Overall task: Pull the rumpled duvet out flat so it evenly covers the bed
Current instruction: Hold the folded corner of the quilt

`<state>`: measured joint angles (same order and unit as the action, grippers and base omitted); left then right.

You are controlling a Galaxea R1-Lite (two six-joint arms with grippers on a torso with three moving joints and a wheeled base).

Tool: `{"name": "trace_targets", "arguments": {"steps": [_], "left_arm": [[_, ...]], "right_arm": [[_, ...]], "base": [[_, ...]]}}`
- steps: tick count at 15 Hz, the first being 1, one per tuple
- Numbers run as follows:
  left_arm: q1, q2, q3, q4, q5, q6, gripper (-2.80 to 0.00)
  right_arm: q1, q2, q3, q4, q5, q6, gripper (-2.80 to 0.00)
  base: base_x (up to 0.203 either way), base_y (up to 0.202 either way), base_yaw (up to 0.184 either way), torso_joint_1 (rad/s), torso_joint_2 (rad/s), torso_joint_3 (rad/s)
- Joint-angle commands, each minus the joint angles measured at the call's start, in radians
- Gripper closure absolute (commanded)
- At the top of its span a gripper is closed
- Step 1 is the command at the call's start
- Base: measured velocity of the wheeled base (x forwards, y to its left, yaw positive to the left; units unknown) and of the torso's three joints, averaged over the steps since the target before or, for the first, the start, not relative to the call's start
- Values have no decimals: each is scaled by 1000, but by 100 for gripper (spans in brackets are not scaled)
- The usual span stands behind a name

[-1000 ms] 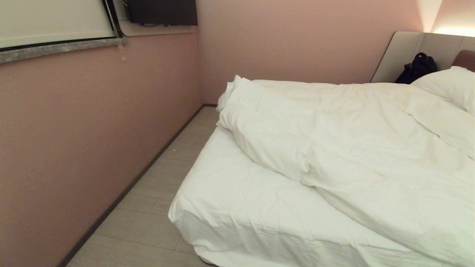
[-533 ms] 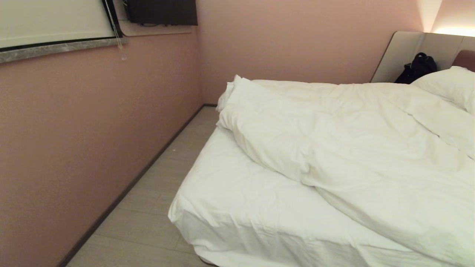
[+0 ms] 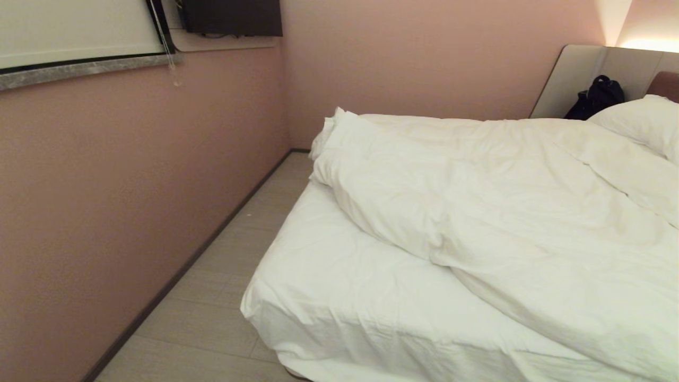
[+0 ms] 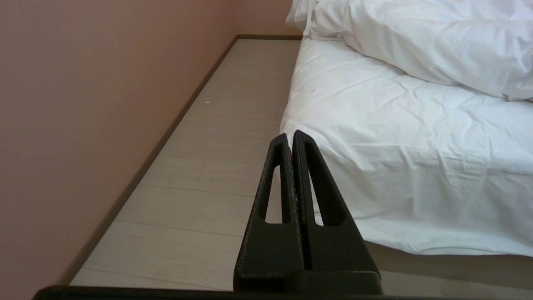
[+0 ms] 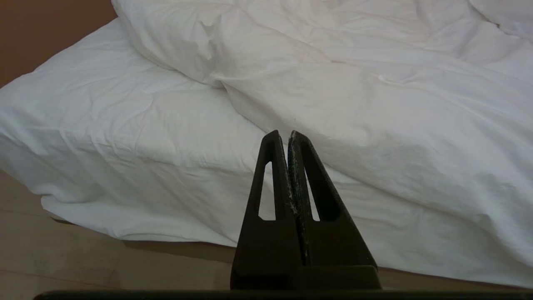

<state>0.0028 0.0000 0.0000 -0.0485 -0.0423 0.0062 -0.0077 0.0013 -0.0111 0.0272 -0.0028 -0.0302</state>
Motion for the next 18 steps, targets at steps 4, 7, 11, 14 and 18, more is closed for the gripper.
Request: {"name": "trace_targets", "arguments": {"steps": [4, 7, 11, 14, 18], "left_arm": [[0, 0, 0, -1, 4, -8, 0], [0, 0, 0, 1, 13, -27, 0], [0, 0, 0, 4, 22, -46, 0], [0, 0, 0, 4, 35, -58, 0], [0, 0, 0, 4, 36, -57, 0]], "right_arm": [[0, 0, 0, 0, 0, 0, 0], [0, 0, 0, 0, 0, 0, 0], [0, 0, 0, 0, 0, 0, 0], [-1, 0, 0, 0, 0, 0, 0], [0, 0, 0, 0, 0, 0, 0]], "base": [[0, 0, 0, 0, 0, 0], [0, 0, 0, 0, 0, 0], [0, 0, 0, 0, 0, 0], [0, 0, 0, 0, 0, 0], [45, 0, 1, 0, 0, 2]]}}
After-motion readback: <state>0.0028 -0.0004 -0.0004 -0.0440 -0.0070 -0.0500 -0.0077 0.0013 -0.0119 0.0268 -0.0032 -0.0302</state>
